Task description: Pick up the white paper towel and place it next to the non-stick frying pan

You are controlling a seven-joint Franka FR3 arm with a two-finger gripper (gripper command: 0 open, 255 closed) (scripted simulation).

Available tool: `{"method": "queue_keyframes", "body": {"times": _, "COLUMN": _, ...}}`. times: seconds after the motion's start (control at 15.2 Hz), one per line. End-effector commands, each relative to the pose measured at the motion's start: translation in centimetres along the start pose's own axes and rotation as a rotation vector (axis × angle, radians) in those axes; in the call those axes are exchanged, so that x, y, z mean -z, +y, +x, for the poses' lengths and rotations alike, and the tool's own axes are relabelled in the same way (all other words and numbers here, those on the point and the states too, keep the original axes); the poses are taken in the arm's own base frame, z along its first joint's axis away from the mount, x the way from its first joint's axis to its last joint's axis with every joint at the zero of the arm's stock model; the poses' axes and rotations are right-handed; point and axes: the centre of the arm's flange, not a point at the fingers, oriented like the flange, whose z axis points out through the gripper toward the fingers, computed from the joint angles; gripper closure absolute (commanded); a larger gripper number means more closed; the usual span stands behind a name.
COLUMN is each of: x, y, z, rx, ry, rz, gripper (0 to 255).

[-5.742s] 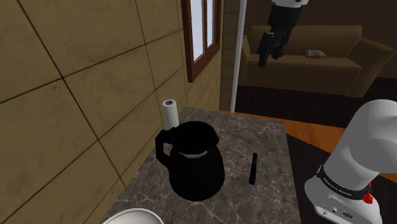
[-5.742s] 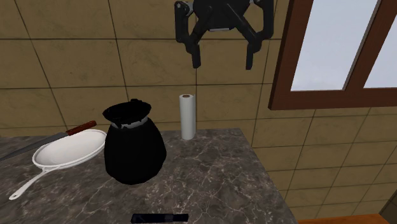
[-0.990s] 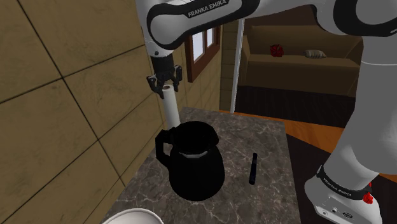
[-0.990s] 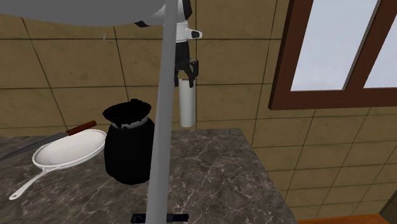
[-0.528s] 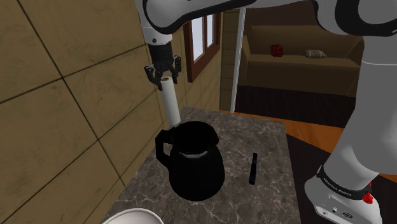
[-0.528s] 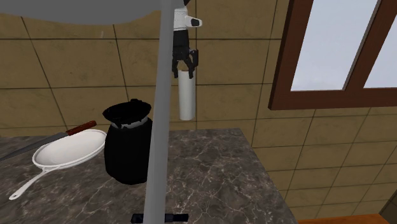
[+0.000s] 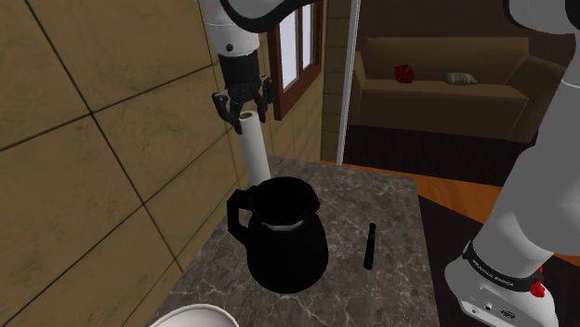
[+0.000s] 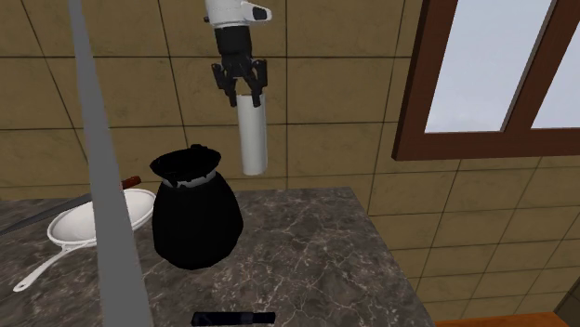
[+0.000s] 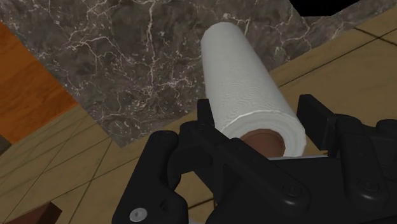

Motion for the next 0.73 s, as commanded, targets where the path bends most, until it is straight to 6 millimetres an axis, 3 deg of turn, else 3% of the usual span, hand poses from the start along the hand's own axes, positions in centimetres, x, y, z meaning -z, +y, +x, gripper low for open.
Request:
{"method": "queue_keyframes", "body": {"times": 0.0, "x": 1.2, "y": -0.8, "z": -2.3, "rx": -0.001, "ry": 0.000, "rz": 0.000, "gripper": 255}}
{"method": "queue_keyframes", "body": {"times": 0.66, "x": 6.4, "y": -4.7, "z": -13.8, "rx": -0.001, "ry": 0.000, "rz": 0.000, "gripper": 255}}
